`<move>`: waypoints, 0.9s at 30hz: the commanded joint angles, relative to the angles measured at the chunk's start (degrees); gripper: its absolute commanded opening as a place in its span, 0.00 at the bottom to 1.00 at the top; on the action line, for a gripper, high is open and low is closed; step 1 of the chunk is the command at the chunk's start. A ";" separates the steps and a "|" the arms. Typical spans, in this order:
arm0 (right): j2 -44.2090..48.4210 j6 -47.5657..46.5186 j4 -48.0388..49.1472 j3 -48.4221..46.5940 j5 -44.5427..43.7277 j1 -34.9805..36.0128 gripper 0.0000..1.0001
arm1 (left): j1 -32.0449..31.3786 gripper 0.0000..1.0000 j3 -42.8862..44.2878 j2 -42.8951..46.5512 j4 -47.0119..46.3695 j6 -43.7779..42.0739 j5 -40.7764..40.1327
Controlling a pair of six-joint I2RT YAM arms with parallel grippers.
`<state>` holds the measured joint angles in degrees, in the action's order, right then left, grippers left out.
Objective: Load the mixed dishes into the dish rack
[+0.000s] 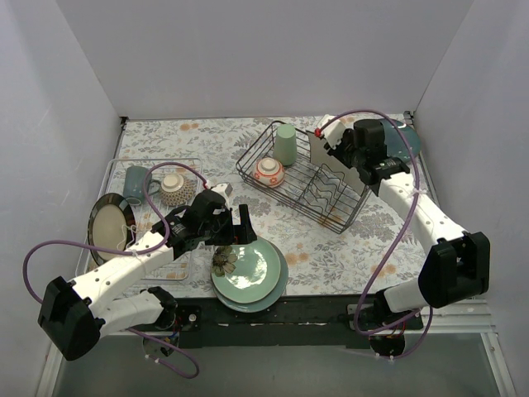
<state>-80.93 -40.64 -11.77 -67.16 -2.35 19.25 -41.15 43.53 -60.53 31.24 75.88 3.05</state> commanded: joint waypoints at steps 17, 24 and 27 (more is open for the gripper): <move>-4.06 10.23 7.29 -10.09 -6.17 -5.01 0.85 | -0.08 0.98 -0.46 1.38 -0.66 0.85 0.91; -2.67 15.67 0.79 -15.02 -5.30 -4.92 0.98 | -0.08 0.98 -0.11 0.95 -0.48 1.03 -0.41; -0.21 18.66 -0.53 -13.89 -3.11 -4.92 0.98 | -0.08 0.98 0.15 0.77 -0.48 1.03 -0.76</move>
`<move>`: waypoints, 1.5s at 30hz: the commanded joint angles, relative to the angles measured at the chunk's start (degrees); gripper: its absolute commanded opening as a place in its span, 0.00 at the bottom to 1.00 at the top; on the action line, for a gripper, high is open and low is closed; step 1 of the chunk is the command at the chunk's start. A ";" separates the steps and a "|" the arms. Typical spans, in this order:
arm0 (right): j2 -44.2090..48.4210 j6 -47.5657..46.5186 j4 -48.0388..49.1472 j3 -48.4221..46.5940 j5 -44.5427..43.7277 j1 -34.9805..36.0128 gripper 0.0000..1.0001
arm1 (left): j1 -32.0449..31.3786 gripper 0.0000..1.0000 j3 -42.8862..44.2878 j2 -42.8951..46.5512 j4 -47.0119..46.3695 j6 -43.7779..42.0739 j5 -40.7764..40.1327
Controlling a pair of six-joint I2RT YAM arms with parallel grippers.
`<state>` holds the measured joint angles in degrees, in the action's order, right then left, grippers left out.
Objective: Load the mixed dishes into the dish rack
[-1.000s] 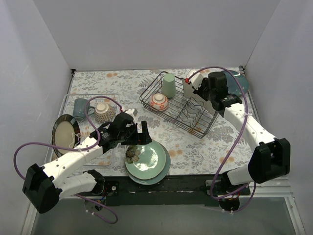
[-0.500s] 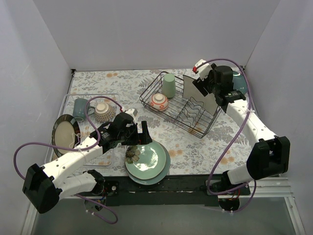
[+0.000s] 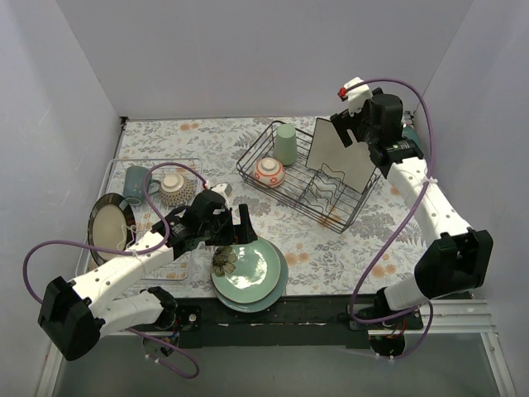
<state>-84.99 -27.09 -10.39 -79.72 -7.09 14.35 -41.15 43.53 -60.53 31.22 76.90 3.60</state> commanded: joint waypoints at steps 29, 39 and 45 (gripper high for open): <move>33.13 57.66 -2.98 38.23 20.90 29.75 0.71 | -0.07 0.98 -3.01 2.71 7.10 10.55 -10.81; 29.46 72.53 5.81 49.75 10.79 42.42 0.68 | -0.08 0.98 -2.57 -1.52 6.22 8.35 -8.61; 25.41 75.69 9.87 51.33 9.47 44.53 0.62 | -0.08 0.98 -2.31 -1.61 5.43 8.00 -7.47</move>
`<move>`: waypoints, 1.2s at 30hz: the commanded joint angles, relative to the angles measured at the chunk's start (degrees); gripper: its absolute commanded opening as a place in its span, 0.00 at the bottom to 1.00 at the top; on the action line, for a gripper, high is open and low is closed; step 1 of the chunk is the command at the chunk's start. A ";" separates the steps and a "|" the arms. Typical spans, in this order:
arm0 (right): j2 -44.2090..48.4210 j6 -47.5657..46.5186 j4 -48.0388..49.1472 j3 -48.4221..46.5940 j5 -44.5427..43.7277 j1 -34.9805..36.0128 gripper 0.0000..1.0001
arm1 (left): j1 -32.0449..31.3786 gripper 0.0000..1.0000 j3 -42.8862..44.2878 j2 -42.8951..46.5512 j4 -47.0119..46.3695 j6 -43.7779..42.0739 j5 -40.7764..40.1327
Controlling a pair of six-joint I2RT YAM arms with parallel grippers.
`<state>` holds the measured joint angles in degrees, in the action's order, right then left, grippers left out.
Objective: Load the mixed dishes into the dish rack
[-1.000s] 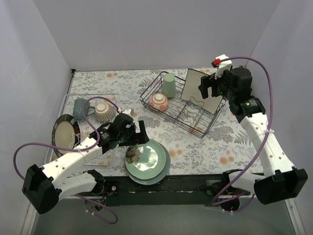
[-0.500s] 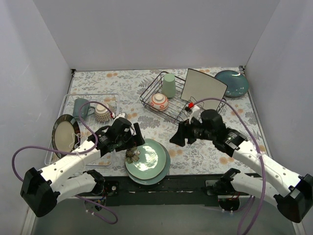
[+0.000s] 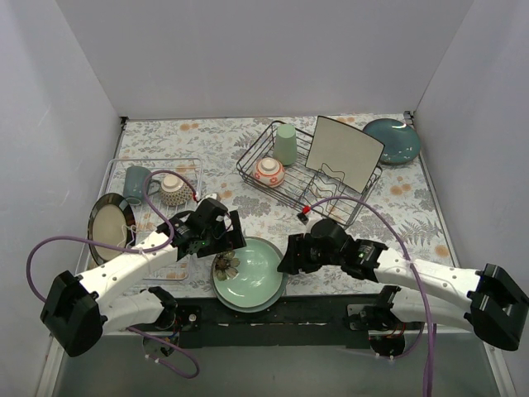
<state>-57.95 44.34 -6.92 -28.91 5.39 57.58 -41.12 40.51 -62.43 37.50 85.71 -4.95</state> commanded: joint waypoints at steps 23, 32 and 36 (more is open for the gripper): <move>-10.33 7.87 11.84 2.19 -5.04 3.50 0.50 | -0.10 0.98 -5.00 2.84 -4.45 -0.02 4.86; -11.22 9.54 5.37 1.57 -9.51 3.94 0.06 | -0.10 0.98 -5.62 3.55 -5.33 0.33 6.44; -8.50 9.72 2.00 1.83 -13.38 3.85 0.01 | -0.10 0.98 -4.74 3.81 -5.15 -0.02 6.27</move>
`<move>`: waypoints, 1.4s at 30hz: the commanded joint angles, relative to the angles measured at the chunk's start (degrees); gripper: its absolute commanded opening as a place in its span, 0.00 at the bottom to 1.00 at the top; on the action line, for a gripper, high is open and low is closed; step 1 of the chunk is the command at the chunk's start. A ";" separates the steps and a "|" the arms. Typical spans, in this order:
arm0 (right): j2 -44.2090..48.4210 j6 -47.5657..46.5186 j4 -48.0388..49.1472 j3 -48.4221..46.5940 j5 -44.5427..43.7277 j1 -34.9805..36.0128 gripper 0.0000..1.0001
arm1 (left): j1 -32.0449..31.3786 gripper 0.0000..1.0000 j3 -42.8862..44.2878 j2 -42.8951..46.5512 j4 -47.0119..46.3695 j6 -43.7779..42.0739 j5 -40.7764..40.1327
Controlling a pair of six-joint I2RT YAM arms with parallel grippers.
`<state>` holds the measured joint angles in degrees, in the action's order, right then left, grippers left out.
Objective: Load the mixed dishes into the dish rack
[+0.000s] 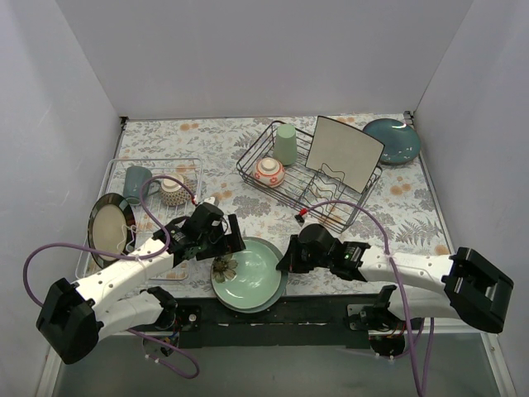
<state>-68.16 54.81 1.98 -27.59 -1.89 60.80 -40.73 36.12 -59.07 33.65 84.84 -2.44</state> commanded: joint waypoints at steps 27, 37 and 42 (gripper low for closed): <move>19.29 0.04 -22.28 0.70 -19.91 0.64 0.01 | -0.84 0.38 -4.56 -4.12 -7.02 0.33 12.81; 19.56 -0.75 -19.74 3.33 -18.06 0.64 0.61 | -1.02 0.20 -5.53 -5.71 -7.90 0.59 12.90; 20.44 -1.54 -15.26 5.97 -16.13 0.64 0.83 | -1.11 0.18 -6.15 -5.80 -8.42 0.77 13.16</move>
<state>-48.77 54.13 -16.45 -23.35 -18.00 61.47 -41.36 31.44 -64.31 26.20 85.30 9.96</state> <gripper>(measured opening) 0.805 0.213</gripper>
